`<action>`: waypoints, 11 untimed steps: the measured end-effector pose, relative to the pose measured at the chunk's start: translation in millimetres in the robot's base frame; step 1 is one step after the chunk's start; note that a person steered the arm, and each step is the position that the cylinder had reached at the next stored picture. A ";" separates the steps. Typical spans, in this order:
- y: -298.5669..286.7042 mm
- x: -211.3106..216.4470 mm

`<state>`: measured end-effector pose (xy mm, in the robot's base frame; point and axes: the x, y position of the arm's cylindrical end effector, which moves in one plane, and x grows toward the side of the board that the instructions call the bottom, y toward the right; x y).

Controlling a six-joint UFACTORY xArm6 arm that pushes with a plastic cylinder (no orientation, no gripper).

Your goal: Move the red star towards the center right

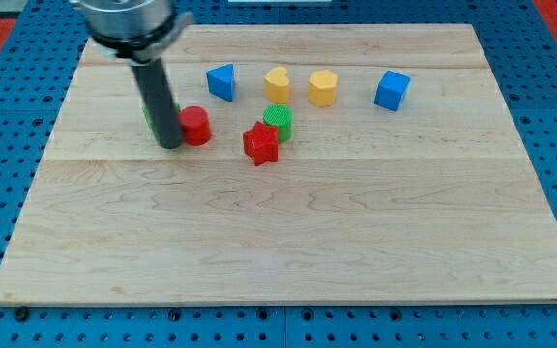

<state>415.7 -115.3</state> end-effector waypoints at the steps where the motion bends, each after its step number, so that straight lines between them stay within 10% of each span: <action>1: 8.3 -7.1; 4: -8.1 69.9; 6: -4.4 33.4; 11: 263.9 49.2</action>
